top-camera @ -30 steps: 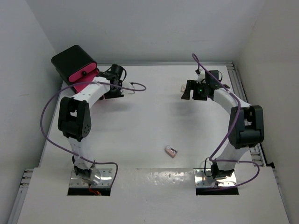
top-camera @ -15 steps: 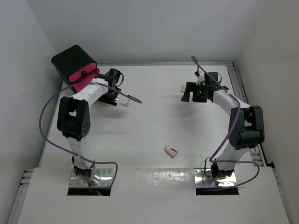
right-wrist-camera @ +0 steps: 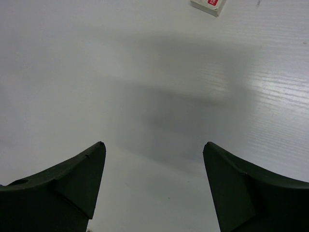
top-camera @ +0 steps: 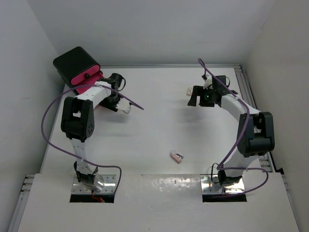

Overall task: Sort the stationery into containers
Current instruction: Close the drawer

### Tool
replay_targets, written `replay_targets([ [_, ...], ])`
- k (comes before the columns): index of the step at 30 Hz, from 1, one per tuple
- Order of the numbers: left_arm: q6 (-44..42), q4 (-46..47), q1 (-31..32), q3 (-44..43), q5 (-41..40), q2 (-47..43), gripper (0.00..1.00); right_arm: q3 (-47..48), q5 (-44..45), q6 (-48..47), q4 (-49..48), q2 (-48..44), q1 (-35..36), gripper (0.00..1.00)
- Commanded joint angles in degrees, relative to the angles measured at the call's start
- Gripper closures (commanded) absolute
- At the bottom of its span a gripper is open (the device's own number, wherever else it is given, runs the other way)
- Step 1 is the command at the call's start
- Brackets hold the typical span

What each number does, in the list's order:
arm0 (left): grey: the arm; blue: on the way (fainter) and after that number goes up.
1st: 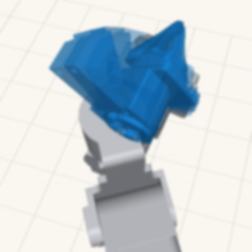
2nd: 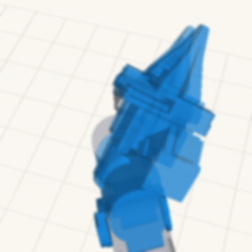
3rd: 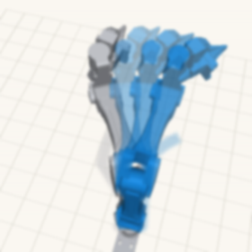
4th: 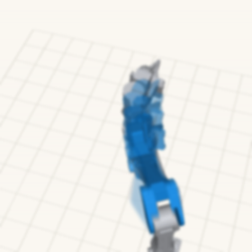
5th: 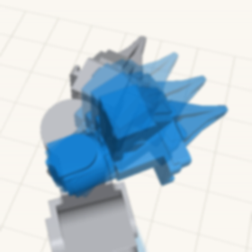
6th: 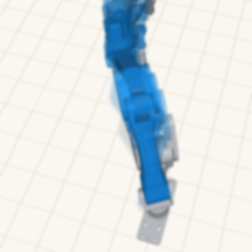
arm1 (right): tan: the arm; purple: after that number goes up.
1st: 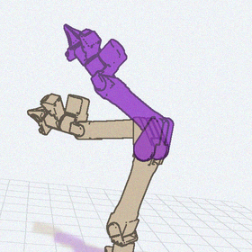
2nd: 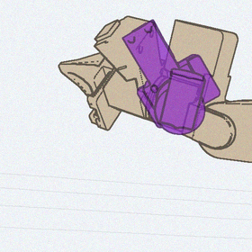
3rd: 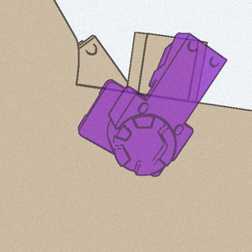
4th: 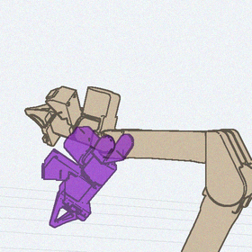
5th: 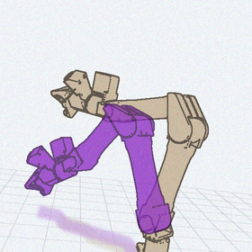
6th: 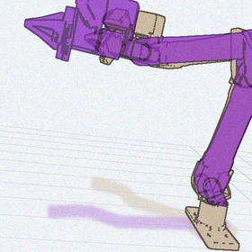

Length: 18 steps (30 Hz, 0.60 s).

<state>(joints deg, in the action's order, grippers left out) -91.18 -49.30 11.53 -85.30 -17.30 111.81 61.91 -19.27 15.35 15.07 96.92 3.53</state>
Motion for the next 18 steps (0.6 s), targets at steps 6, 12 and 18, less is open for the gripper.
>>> replay_targets([
  [6,-3.39,2.45,-2.04,0.39,0.77,1.48,0.51,-0.30,0.55,-0.76,-1.71,-2.79,0.25,0.19],
  [12,-6.11,7.10,-4.41,1.36,2.00,2.01,0.71,-0.74,0.81,-1.12,-1.71,-3.23,0.34,0.20],
  [18,-9.46,6.94,-5.47,1.27,4.29,0.52,0.82,-1.00,0.99,-1.29,-1.89,-3.50,0.25,0.20],
])
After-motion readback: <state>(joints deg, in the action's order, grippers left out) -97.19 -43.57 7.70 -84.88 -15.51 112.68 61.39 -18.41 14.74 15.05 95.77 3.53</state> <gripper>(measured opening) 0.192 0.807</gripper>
